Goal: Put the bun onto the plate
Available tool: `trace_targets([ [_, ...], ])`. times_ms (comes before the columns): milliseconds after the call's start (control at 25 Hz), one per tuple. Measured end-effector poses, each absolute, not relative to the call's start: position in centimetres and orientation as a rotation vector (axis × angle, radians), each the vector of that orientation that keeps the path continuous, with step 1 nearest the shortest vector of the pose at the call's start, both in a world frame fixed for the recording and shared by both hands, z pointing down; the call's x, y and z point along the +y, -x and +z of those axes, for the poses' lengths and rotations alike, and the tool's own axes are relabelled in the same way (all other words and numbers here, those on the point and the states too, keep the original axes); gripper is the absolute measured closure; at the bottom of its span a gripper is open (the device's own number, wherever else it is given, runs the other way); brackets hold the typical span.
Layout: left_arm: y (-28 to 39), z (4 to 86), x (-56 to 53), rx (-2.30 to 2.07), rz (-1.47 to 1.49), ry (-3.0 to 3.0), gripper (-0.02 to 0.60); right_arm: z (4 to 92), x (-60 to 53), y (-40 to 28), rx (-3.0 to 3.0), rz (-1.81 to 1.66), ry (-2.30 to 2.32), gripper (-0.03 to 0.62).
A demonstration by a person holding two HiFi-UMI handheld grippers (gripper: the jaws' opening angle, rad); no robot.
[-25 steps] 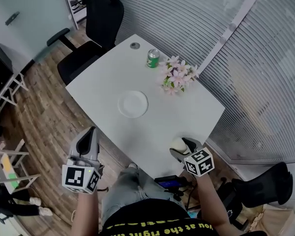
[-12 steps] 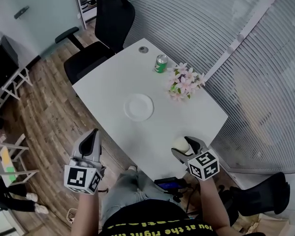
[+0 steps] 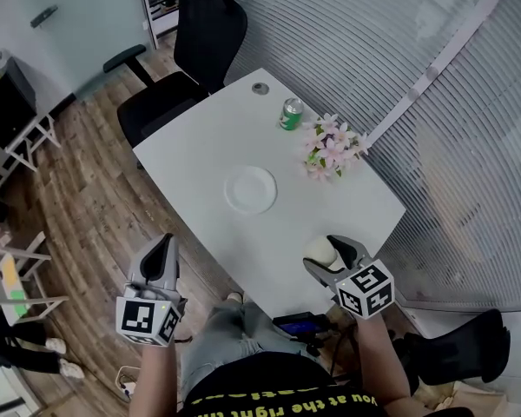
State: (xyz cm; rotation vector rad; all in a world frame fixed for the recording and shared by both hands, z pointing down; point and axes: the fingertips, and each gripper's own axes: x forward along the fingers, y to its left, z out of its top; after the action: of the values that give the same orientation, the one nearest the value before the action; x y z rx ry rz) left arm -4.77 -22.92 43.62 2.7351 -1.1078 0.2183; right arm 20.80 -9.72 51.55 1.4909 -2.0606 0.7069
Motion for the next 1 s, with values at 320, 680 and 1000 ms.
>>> trace_targets([
  [320, 7.1, 44.3, -23.0, -1.166, 0.213, -2.683, 0.578, 51.7, -11.9, -19.5, -2.084, 0.696, -1.436, 0.272],
  [680, 11.1, 44.5, -23.1, -1.269, 0.217, -2.620, 0.578, 51.6, -15.0, -16.9, -2.129, 0.670, -1.354, 0.272],
  [1000, 13.7, 45.1, -23.0, -1.349, 0.221, -2.553, 0.578, 52.4, -18.3, -15.6, -2.149, 0.654, -1.300, 0.272],
])
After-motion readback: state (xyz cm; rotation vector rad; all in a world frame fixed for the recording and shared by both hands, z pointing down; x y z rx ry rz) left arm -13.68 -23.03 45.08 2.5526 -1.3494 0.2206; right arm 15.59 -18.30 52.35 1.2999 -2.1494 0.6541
